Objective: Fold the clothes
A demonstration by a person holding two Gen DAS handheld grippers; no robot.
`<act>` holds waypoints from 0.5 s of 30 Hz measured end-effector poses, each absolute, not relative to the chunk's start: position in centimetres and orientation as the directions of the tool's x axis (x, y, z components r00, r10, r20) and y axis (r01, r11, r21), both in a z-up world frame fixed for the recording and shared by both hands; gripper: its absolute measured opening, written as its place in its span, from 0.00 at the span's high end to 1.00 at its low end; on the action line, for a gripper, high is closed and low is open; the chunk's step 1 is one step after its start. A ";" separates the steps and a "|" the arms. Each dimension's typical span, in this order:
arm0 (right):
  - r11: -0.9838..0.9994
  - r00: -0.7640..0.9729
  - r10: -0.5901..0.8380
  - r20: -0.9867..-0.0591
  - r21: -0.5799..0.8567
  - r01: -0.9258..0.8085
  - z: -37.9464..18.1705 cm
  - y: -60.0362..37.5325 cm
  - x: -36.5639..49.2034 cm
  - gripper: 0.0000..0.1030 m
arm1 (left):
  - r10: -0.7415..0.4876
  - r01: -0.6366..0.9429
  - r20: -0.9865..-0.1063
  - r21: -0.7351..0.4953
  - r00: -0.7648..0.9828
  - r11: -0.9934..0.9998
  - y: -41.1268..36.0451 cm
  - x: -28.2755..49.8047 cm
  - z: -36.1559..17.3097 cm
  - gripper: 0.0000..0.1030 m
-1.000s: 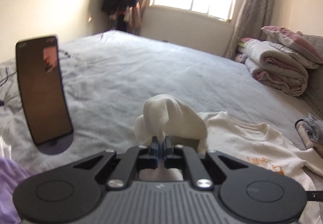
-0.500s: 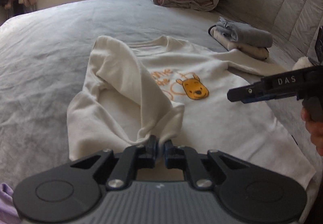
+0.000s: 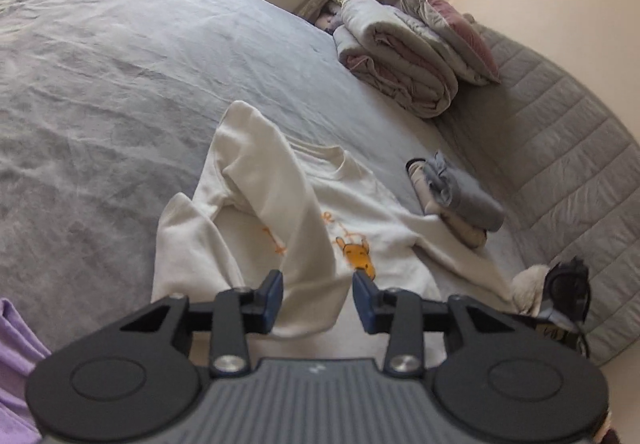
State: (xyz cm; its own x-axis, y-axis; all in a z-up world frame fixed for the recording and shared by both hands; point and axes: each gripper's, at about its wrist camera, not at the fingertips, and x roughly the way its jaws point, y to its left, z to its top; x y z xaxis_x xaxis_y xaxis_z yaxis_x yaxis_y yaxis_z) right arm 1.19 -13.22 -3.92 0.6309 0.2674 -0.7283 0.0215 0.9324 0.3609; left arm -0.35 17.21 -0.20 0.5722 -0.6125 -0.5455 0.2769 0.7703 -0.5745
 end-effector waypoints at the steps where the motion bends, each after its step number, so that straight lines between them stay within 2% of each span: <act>1: 0.932 0.630 0.267 -0.729 0.362 0.024 -4.0 -13.2 1.2 0.48 | -0.602 0.262 -0.540 -0.578 0.587 0.773 17.5 -0.2 -0.1 0.58; 4: 0.930 0.628 0.269 -0.730 0.367 0.029 -4.0 -13.3 1.2 0.48 | -0.540 0.202 -0.556 -0.554 0.632 0.808 17.8 0.4 0.0 0.55; 9: 0.929 0.626 0.271 -0.731 0.369 0.029 -4.1 -13.2 1.2 0.47 | -0.283 0.051 -0.702 -0.332 0.654 0.942 15.5 3.0 -1.5 0.55; 11: 0.929 0.625 0.272 -0.732 0.369 0.028 -4.1 -13.2 1.2 0.47 | -0.230 -0.002 -0.722 -0.305 0.652 0.952 15.1 4.1 -2.2 0.55; 15: 0.929 0.625 0.274 -0.731 0.369 0.024 -4.1 -13.0 1.2 0.47 | -0.207 -0.062 -0.718 -0.328 0.664 0.943 14.9 5.6 -3.2 0.55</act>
State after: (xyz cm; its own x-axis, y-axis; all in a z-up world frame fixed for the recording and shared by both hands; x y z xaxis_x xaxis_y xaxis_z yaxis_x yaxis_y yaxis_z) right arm 1.18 -13.02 -4.06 0.6246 0.2739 -0.7314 0.0245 0.9292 0.3688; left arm 5.56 14.87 -3.19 0.6641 -0.2068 -0.7184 -0.0616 0.9425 -0.3283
